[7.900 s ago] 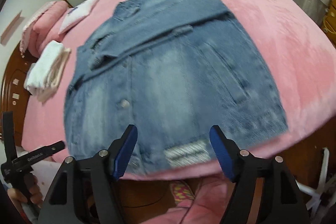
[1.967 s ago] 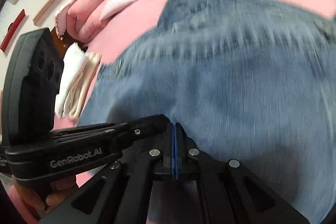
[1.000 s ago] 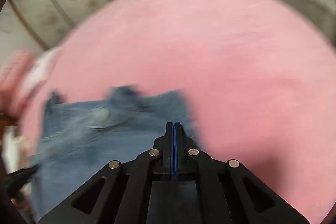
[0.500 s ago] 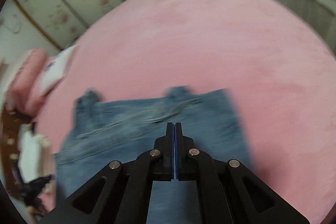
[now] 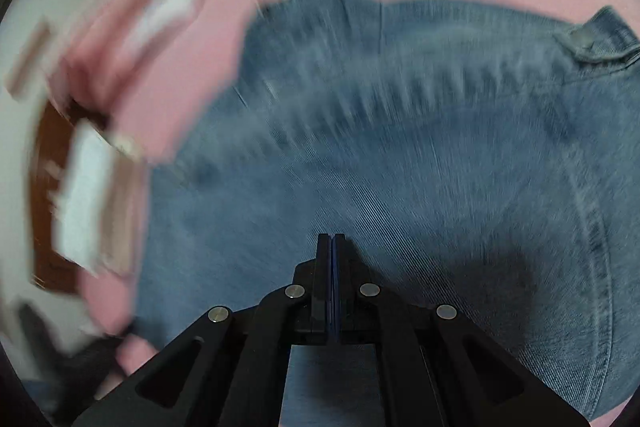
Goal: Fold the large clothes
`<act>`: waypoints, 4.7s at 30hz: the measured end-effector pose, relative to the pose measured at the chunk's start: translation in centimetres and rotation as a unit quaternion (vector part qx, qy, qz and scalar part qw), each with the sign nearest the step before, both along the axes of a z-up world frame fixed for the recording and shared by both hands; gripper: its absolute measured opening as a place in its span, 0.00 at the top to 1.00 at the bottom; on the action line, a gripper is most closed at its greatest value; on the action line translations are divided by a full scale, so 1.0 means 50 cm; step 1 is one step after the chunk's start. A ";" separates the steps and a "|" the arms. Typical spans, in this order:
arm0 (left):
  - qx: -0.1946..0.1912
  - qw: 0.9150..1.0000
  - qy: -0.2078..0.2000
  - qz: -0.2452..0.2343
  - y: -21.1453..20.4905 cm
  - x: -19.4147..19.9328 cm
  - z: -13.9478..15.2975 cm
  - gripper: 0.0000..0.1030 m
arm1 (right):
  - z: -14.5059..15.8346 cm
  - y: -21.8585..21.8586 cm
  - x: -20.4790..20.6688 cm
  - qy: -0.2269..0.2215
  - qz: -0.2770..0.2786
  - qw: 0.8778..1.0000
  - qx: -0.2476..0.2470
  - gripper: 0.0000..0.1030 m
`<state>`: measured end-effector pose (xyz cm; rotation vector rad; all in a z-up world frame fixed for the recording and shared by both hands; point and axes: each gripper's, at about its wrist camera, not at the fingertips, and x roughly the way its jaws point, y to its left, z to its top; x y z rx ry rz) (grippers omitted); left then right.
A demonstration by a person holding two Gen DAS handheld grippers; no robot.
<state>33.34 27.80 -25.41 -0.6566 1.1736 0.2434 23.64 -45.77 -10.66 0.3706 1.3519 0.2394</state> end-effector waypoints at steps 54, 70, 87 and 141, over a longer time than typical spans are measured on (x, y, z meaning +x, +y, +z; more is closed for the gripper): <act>0.035 0.897 -0.351 -0.265 -0.256 -0.012 0.334 0.94 | -0.083 0.089 0.053 0.034 -0.066 0.996 0.056 1.00; -0.047 0.903 -0.257 -0.340 -0.553 -0.031 0.241 0.96 | -0.124 -0.014 0.081 0.072 0.027 0.983 0.168 1.00; -0.122 0.862 -0.236 -0.432 -0.797 -0.082 0.166 0.97 | 0.012 -0.435 0.155 -0.013 -0.025 0.987 0.158 1.00; 0.136 0.924 -0.016 -0.358 -0.739 0.042 -0.049 0.56 | 0.015 -0.312 0.076 0.078 0.057 0.994 0.056 0.43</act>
